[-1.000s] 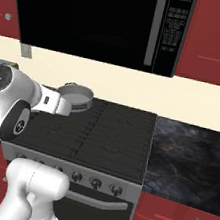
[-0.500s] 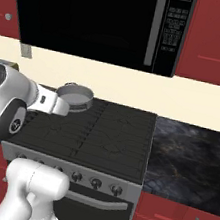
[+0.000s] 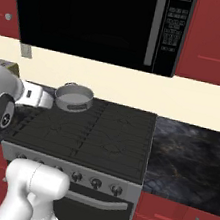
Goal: Pick the kettle from the counter and place it on a stove burner. Then turn the burner on.
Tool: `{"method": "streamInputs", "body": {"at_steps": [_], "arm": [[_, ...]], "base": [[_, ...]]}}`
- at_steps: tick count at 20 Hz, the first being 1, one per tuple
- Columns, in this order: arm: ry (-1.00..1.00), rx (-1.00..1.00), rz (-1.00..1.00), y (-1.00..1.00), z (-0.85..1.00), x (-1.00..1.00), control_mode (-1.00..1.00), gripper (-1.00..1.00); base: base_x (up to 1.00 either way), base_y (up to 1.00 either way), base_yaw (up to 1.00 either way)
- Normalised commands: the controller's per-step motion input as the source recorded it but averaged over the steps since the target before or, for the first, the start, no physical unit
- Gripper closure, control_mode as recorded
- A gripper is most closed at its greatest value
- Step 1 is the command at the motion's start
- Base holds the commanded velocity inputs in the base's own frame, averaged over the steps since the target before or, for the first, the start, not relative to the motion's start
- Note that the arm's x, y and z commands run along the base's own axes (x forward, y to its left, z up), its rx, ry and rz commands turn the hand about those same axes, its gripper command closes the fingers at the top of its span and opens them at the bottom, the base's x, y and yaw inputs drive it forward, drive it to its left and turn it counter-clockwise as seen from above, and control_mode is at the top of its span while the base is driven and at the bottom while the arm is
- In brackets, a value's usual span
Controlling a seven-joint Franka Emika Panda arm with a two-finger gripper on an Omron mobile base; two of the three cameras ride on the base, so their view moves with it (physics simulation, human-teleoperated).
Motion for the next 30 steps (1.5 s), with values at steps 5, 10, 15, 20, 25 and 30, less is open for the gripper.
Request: {"method": "streamInputs", "body": {"at_steps": [5, 10, 15, 20, 25, 30], "arm": [[0.10, 0.05, 0.18, 0.76, 0.00, 0.00, -1.00, -1.00], [0.14, 0.08, 0.14, 0.84, 0.00, 0.00, -1.00, -1.00], [0.16, 0.10, 0.11, 0.91, -0.08, 0.00, -1.00, -1.00], [0.16, 0.08, 0.04, 0.93, -0.19, 0.05, -1.00, -1.00], [0.06, 0.09, 0.00, 0.51, -0.17, -0.01, -1.00, -1.00], [0.02, 0.09, 0.00, 0.27, -0.14, 0.00, -1.00, -1.00]], "base": [[0.00, 0.00, 0.00], [0.00, 0.00, 0.00], [0.00, 0.00, 0.00], [0.00, 0.00, 0.00], [0.00, 0.00, 0.00], [0.00, 0.00, 0.00]]}}
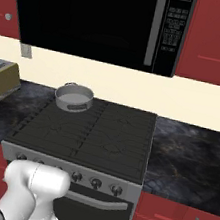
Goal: Pick the kettle from the counter and place it on a stove burner. Then turn the burner on.
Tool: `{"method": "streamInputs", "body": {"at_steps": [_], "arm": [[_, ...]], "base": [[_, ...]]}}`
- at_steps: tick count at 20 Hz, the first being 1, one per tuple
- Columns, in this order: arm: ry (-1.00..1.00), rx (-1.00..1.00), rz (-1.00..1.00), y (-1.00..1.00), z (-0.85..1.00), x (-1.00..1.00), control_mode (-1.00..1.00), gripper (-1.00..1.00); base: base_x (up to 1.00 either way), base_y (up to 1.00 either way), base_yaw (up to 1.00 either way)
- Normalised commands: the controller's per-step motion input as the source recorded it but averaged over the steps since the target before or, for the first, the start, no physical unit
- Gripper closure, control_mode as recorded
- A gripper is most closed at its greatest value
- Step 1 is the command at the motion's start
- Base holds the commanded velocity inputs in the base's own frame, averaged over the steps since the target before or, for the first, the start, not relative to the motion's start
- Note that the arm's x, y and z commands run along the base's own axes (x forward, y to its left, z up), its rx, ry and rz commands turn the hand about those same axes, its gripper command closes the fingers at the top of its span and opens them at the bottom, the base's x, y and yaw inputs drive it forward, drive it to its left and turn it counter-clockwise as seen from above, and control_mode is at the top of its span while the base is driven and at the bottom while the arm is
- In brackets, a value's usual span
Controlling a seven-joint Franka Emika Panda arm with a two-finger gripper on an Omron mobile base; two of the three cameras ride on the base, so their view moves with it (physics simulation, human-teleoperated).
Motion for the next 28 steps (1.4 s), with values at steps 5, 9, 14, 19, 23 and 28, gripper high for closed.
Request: {"method": "streamInputs", "body": {"at_steps": [5, 9, 14, 19, 23, 28], "arm": [[0.09, 0.03, 0.00, 0.14, -0.07, 0.00, -1.00, -1.00], [0.08, 0.00, 0.00, 0.01, -0.26, 0.00, -1.00, -1.00], [0.16, 0.00, 0.00, 0.00, -0.53, 0.00, -1.00, -1.00], [0.12, 0.07, 0.00, 0.00, -0.43, 0.00, -1.00, -1.00], [0.09, 0.13, 0.00, 0.02, -0.39, 0.11, -1.00, -1.00], [0.06, 0.15, 0.00, 0.05, -0.40, 0.25, -1.00, -1.00]], "base": [[0.00, 0.00, 0.00], [0.00, 0.00, 0.00], [0.00, 0.00, 0.00], [0.00, 0.00, 0.00], [0.00, 0.00, 0.00], [0.00, 0.00, 0.00]]}}
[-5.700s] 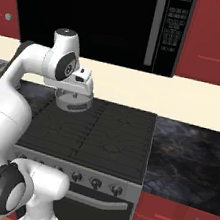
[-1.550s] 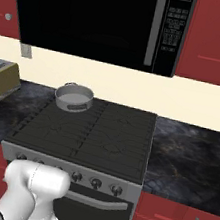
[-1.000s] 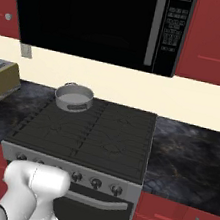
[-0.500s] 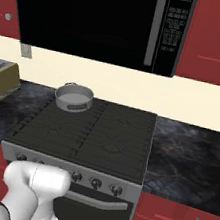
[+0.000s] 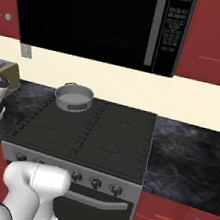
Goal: Pick the kettle from the counter and place it on a stove burner. Then turn the burner on.
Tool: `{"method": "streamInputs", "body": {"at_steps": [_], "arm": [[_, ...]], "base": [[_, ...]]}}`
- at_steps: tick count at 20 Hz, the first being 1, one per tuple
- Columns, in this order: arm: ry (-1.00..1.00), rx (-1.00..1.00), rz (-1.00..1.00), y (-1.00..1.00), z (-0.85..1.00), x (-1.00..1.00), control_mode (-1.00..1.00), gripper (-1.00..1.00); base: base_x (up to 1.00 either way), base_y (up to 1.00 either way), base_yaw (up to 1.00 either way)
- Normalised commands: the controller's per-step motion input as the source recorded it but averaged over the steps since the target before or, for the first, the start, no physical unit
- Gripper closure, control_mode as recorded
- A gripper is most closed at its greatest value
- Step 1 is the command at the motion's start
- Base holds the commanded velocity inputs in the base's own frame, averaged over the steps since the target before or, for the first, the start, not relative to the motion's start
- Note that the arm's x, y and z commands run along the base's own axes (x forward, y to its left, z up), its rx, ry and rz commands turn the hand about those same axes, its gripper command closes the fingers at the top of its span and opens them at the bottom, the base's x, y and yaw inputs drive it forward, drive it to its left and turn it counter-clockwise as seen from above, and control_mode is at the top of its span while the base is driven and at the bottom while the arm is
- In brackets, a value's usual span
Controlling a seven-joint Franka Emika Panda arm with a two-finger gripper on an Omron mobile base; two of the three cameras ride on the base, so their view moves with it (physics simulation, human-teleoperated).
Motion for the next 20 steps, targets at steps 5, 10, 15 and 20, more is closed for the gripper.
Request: {"method": "streamInputs", "body": {"at_steps": [5, 10, 15, 20], "arm": [[0.00, 0.04, -0.02, 0.10, -0.14, 0.36, -1.00, -1.00], [0.00, 0.00, -0.07, 0.15, -0.02, 0.42, -1.00, -1.00], [0.00, 0.00, -0.08, 0.17, 0.00, 0.44, -1.00, -1.00], [0.00, 0.00, -0.06, 0.31, -0.13, 0.44, -1.00, -1.00]], "base": [[0.00, 0.00, 0.00], [0.00, 0.00, 0.00], [0.00, 0.00, 0.00], [0.00, 0.00, 0.00]]}}
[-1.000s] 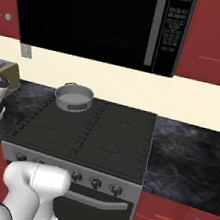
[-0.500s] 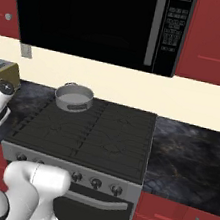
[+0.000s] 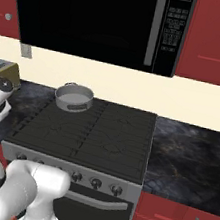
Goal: Pick the kettle from the counter and place it on a stove burner. Then turn the burner on.
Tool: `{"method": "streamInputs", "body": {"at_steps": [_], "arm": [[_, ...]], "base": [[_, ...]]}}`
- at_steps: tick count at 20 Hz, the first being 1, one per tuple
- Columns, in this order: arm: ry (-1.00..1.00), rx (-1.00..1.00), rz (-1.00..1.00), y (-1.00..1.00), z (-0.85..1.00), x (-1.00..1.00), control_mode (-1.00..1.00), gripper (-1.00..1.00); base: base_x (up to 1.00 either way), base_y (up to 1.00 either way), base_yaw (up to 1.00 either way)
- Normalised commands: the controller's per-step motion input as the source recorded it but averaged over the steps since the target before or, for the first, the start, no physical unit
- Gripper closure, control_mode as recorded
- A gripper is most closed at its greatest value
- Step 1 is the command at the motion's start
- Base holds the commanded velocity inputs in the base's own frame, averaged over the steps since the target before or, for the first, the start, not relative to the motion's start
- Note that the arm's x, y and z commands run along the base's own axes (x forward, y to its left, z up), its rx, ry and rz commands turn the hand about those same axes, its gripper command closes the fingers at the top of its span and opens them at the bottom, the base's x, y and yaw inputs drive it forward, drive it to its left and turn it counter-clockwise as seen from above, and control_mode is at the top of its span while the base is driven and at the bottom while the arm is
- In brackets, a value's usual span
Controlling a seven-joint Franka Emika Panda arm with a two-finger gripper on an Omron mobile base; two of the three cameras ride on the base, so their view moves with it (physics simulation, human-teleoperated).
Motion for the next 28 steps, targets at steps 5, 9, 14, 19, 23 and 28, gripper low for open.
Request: {"method": "streamInputs", "body": {"at_steps": [5, 9, 14, 19, 23, 28], "arm": [[0.00, 0.01, -0.04, 0.45, -0.26, 0.42, -1.00, -1.00], [0.00, 0.03, -0.02, 0.47, -0.35, 0.36, -1.00, -1.00], [0.00, 0.00, -0.02, 0.41, -0.31, 0.38, -1.00, -1.00], [0.00, 0.00, -0.02, 0.40, -0.32, 0.39, -1.00, -1.00], [0.00, 0.00, -0.02, 0.40, -0.34, 0.34, -1.00, -1.00], [0.00, 0.00, -0.02, 0.39, -0.24, 0.34, -1.00, -1.00]], "base": [[0.00, 0.00, 0.00], [0.00, 0.00, 0.00], [0.00, 0.00, 0.00], [0.00, 0.00, 0.00], [0.00, 0.00, 0.00], [0.00, 0.00, 0.00]]}}
